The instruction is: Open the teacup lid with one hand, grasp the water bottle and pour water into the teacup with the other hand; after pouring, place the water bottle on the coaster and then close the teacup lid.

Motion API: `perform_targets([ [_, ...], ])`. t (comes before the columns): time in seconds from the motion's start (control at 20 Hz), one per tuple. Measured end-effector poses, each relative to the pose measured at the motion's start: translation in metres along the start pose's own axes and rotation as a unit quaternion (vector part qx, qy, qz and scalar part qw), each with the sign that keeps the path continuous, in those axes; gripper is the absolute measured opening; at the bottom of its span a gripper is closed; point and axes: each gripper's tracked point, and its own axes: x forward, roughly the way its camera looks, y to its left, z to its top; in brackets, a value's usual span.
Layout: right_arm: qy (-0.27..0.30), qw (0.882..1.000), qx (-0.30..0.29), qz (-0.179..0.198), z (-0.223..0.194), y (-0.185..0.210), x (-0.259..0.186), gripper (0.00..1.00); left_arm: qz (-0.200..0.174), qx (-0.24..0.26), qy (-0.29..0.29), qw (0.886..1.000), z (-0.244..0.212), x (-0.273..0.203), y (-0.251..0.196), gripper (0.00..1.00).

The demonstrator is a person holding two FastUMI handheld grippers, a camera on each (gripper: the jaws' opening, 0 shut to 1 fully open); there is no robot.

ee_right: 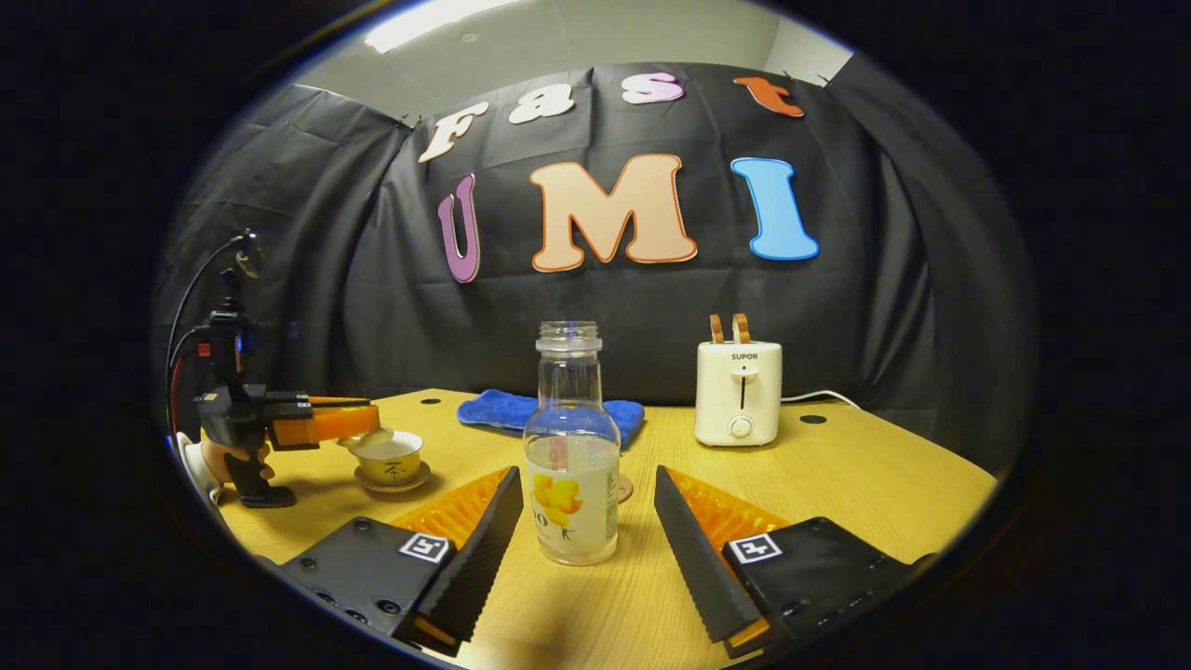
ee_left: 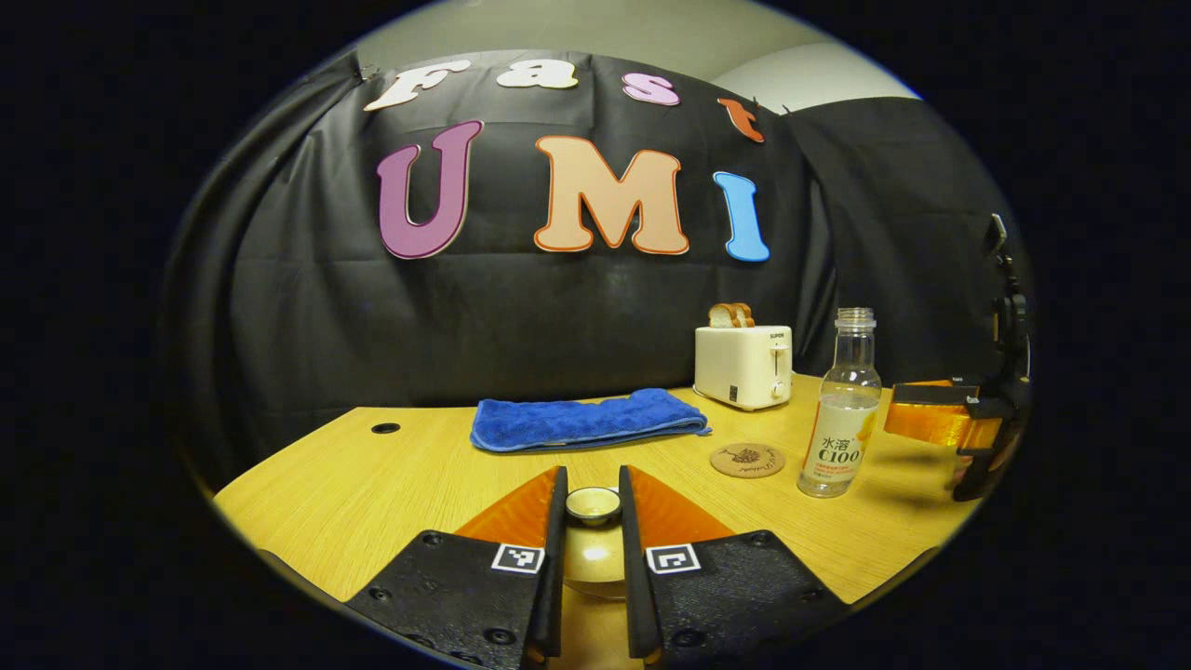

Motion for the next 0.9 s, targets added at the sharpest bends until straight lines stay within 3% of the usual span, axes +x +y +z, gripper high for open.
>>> perform_targets([
  [0.15,0.025,1.000,-0.003,0.005,-0.007,0.002,0.013,0.96,0.009,-0.004,-0.016,1.000,0.005,-0.013,0.010,0.25],
  [0.2,0.034,0.999,-0.005,0.006,-0.009,0.003,0.017,0.96,0.013,-0.012,-0.022,1.000,0.006,-0.016,0.015,0.25],
  [0.25,0.041,0.999,-0.005,0.006,-0.012,0.005,0.021,0.89,0.019,-0.009,-0.019,1.000,0.006,-0.021,0.019,0.25],
  [0.45,0.048,0.999,-0.006,0.006,-0.013,0.010,0.031,0.92,0.046,-0.010,-0.019,0.999,0.004,-0.035,0.037,0.25],
  [0.65,0.048,0.999,-0.007,0.004,-0.013,0.015,0.045,0.89,0.070,-0.010,-0.018,0.997,0.004,-0.045,0.054,0.25],
  [0.9,0.060,0.998,-0.004,-0.026,-0.018,0.011,0.063,0.89,0.101,-0.011,-0.018,0.995,0.003,-0.051,0.067,0.25],
])
